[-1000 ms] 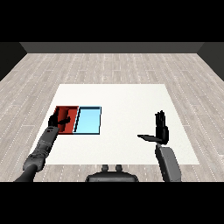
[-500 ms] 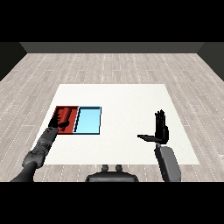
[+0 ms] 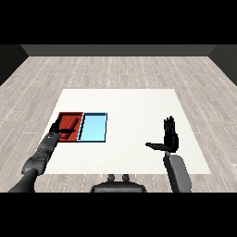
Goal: Pick the red can and put it in the red box
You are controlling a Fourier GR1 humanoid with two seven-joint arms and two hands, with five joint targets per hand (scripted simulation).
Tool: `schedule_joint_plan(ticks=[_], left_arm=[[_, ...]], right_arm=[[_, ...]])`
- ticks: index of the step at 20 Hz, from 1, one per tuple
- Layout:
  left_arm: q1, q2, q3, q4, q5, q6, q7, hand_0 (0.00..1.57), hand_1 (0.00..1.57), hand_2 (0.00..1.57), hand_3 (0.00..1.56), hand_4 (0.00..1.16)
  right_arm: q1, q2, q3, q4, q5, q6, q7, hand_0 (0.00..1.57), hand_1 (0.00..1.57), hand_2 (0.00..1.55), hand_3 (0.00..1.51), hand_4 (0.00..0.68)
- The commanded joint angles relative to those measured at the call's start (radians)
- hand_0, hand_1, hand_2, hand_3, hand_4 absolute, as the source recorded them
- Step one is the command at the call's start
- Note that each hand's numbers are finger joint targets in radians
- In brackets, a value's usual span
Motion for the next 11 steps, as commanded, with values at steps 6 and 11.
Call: schedule_joint_plan(ticks=[6, 11], left_arm=[[0.025, -0.066, 0.278, -0.294, 0.288, 0.013, -0.47, 0.0, 0.0, 0.0, 0.0, 0.0], [0.082, -0.137, 0.285, -0.481, 0.348, -0.135, -0.666, 0.0, 0.0, 0.0, 0.0, 0.0]], right_arm=[[-0.001, -0.004, 0.006, -0.015, -0.026, 0.045, -0.004, 0.0, 0.0, 0.0, 0.0, 0.0], [0.02, 0.006, 0.035, -0.037, 0.005, 0.032, 0.0, 0.0, 0.0, 0.0, 0.0, 0.0]])
